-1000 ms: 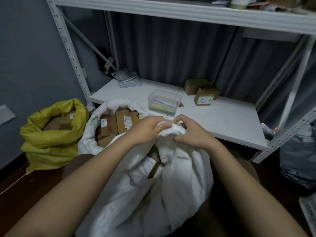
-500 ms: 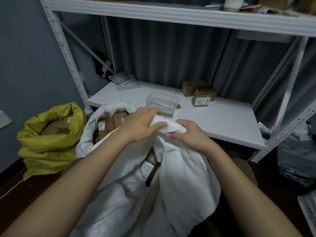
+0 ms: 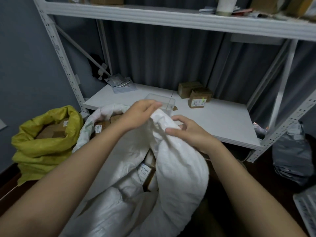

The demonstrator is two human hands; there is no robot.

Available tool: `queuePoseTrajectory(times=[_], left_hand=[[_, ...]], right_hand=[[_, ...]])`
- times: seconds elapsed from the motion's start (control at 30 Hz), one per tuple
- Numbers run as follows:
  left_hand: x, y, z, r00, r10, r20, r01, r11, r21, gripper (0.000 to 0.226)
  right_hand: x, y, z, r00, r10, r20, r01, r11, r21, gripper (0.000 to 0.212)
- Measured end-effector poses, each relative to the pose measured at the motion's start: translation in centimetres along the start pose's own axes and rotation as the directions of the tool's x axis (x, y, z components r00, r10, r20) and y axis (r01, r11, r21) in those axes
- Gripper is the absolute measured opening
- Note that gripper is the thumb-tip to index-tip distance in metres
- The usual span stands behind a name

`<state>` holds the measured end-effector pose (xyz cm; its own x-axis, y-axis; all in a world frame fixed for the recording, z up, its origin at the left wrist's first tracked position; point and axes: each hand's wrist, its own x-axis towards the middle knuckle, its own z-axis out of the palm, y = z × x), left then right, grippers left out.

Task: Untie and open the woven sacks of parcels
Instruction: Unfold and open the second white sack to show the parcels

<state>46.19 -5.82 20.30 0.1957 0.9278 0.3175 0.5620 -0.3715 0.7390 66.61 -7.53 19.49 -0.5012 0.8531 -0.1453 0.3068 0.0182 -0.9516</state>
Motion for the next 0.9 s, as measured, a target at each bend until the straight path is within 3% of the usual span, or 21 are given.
queuePoseTrajectory(times=[0.03,0.1,0.17,0.23,0.3,0.37,0.43,0.5,0.57,0.63,0.7,0.77,0.83,0.9], left_hand=[[0.6,-0.1,-0.6,0.997,-0.044,-0.061,0.045,0.999,0.010,0.039],[1.7,0.0,-1.6,0.984,-0.075,-0.162,0.104,0.978,0.183,0.042],[3.2,0.7,-2.0,0.968,-0.021,-0.248,0.140,0.871,0.471,0.035],[4.0,2.3,-2.3,0.936,0.027,-0.351,0.180,0.820,0.543,0.029],[4.1,4.3,-3.0,0.907,-0.015,-0.420,0.213,0.877,0.430,0.031],[4.0,6.0,-3.4,0.905,-0.156,-0.395,0.257,0.942,0.217,0.040],[3.9,7.4,-3.7,0.919,-0.327,-0.219,0.364,0.918,0.157,0.067],[4.0,7.8,-3.9,0.889,-0.457,-0.014,0.456,0.886,0.080,0.086],[4.5,6.7,-4.2,0.893,-0.447,0.047,0.450,0.890,-0.079,0.073],[4.9,5.7,-4.3,0.902,-0.427,-0.060,0.416,0.898,-0.140,0.053],[5.1,5.2,-4.1,0.885,-0.429,-0.181,0.413,0.903,-0.120,0.044],[5.2,5.1,-3.8,0.880,-0.408,-0.243,0.393,0.913,-0.113,0.035],[5.6,5.5,-3.2,0.886,-0.416,-0.204,0.390,0.907,-0.156,0.036],[6.0,6.0,-2.8,0.869,-0.480,-0.120,0.448,0.866,-0.222,0.047]], right_hand=[[-0.1,-0.1,-0.1,0.999,-0.025,-0.026,0.021,0.989,-0.148,0.019],[-0.2,-0.8,0.1,0.988,-0.086,-0.126,0.056,0.973,-0.223,0.019],[0.5,-2.5,0.0,0.971,-0.086,-0.225,0.069,0.994,-0.082,0.029],[1.7,-4.7,-0.5,0.967,-0.034,-0.253,0.040,0.999,0.020,0.029],[3.4,-7.1,-1.3,0.976,0.023,-0.217,-0.014,0.999,0.039,0.026],[4.9,-9.5,-2.3,0.986,0.095,-0.140,-0.073,0.985,0.154,0.024],[6.0,-11.5,-2.7,0.983,0.170,-0.071,-0.136,0.928,0.347,0.030],[6.6,-13.2,-2.0,0.987,0.160,-0.026,-0.130,0.874,0.469,0.026],[7.3,-13.8,-1.6,0.996,0.073,-0.059,-0.026,0.816,0.577,0.036],[7.8,-13.2,-1.8,0.996,-0.038,-0.076,0.080,0.701,0.709,0.061],[7.6,-12.0,-2.0,0.981,-0.071,-0.183,0.169,0.776,0.608,0.055],[7.2,-10.1,-1.5,0.944,-0.090,-0.318,0.174,0.953,0.246,0.033],[6.5,-8.1,-0.1,0.939,-0.163,-0.303,0.172,0.985,0.002,0.026],[6.8,-6.8,0.9,0.924,-0.195,-0.329,0.197,0.980,-0.028,0.027]])
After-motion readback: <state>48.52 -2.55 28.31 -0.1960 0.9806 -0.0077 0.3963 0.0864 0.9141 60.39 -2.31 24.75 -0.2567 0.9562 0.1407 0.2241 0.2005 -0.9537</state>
